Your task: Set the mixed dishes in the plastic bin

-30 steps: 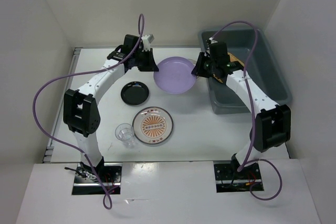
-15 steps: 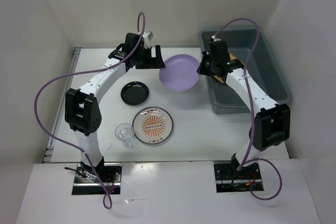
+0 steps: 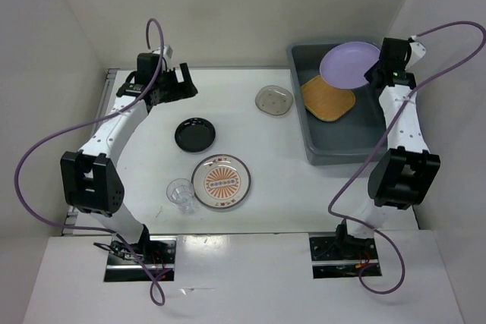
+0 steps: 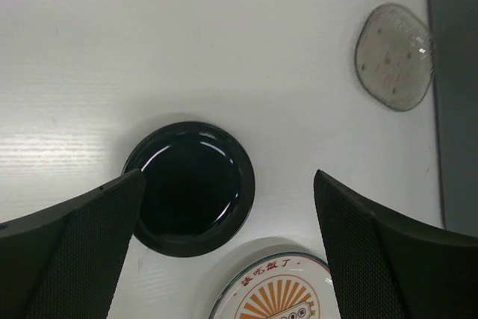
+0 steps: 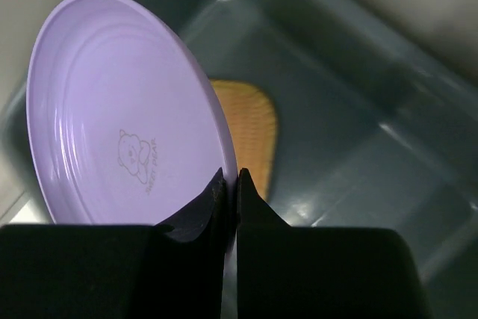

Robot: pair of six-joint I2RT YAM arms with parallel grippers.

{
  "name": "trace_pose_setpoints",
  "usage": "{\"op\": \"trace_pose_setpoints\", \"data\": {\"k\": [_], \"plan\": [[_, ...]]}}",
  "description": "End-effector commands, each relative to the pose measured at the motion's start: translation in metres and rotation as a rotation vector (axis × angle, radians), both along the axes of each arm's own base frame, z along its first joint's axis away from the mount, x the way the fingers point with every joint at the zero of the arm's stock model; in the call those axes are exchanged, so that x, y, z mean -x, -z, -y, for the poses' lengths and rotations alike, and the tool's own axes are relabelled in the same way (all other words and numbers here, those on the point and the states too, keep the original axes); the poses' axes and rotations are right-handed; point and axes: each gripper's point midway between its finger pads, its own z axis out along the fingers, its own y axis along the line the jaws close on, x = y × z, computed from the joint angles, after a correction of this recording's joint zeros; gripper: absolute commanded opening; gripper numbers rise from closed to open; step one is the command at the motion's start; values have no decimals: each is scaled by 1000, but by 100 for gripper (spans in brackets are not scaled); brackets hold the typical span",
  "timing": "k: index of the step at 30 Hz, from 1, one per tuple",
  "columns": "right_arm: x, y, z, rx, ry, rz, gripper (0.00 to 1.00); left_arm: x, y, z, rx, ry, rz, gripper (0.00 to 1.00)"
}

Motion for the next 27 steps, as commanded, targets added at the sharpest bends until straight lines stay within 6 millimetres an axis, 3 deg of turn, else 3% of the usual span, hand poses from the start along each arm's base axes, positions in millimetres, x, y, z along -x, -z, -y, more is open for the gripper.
{"op": "trace_pose_setpoints", "data": {"k": [1,3,4,7,8,15,21,23,24,26,27], "plan": [[-3,11,23,27,138,-12,1,11,20,11,17,48,-47,100],[-5,21,30,30,157,-41,1,13,21,11,17,48,-48,100],[-9,41,30,25,156,-89,1,12,19,11,18,48,-39,100],[-20,61,33,19,155,-141,1,12,19,11,18,48,-39,100],[-32,97,41,37,175,-235,1,10,23,7,9,45,-46,100],[-47,134,35,-1,134,-286,1,9,33,9,12,52,-68,100],[-64,161,18,-61,57,-308,3,6,40,11,16,60,-79,100],[-63,171,10,-70,40,-341,15,6,44,11,15,59,-88,100],[-66,167,5,-67,29,-331,37,6,46,11,15,59,-88,100],[-61,161,3,-41,34,-347,47,6,46,11,15,59,-88,100],[-60,154,5,-31,43,-334,56,6,46,11,15,59,-88,100]]}}
